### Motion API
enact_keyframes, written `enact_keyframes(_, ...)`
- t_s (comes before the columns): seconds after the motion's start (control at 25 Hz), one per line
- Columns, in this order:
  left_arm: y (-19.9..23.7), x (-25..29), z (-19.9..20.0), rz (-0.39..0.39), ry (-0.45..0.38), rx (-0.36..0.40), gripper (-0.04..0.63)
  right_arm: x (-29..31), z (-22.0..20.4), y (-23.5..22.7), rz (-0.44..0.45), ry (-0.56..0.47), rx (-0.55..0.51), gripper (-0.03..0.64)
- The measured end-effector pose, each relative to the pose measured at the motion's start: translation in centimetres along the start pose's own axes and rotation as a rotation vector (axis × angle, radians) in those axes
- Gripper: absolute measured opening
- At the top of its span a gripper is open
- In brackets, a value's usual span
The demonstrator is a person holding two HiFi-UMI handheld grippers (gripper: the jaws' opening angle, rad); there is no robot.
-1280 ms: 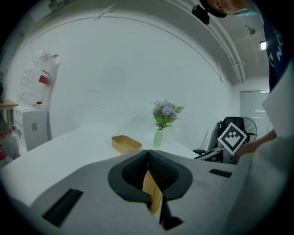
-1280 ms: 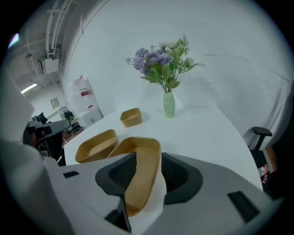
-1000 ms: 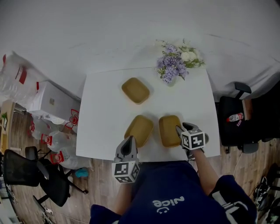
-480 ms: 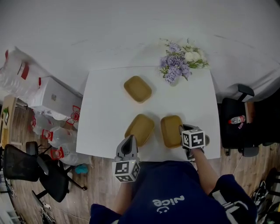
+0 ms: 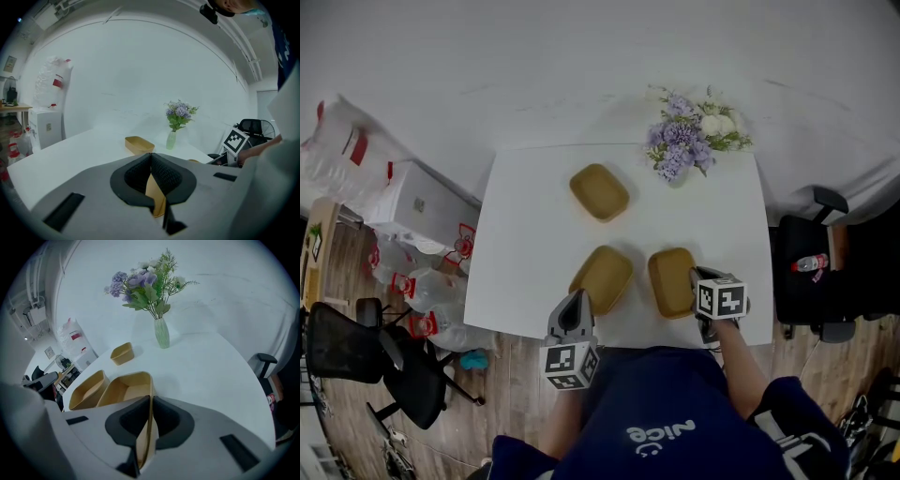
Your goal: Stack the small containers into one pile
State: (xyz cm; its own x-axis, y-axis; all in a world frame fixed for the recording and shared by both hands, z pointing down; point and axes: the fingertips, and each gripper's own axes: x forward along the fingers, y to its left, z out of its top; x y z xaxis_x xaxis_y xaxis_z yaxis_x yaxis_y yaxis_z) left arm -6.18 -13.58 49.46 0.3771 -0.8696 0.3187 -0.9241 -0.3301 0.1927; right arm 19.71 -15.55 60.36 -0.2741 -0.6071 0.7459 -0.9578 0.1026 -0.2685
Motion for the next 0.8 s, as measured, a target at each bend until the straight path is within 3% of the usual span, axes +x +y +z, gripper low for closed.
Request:
enact_keyframes(0.28, 0.3, 0.0, -0.3, 0.008, 0.004, -0.017, 0.019, -1.2, 1.4, 0.9, 0.035, -0.047, 0.03, 0.057)
enact_keyframes(0.52, 0.5, -0.4, -0.5, 0.013, 0.001, -0.024, 0.018, -2.3, 2.4, 2.6, 0.12, -0.089, 0.146, 0.057)
enact_keyframes(0.8, 0.9, -1.1, -0.7, 0.024, -0.007, -0.04, 0.018, -2.9, 3.5, 5.6, 0.181, -0.103, 0.202, 0.057)
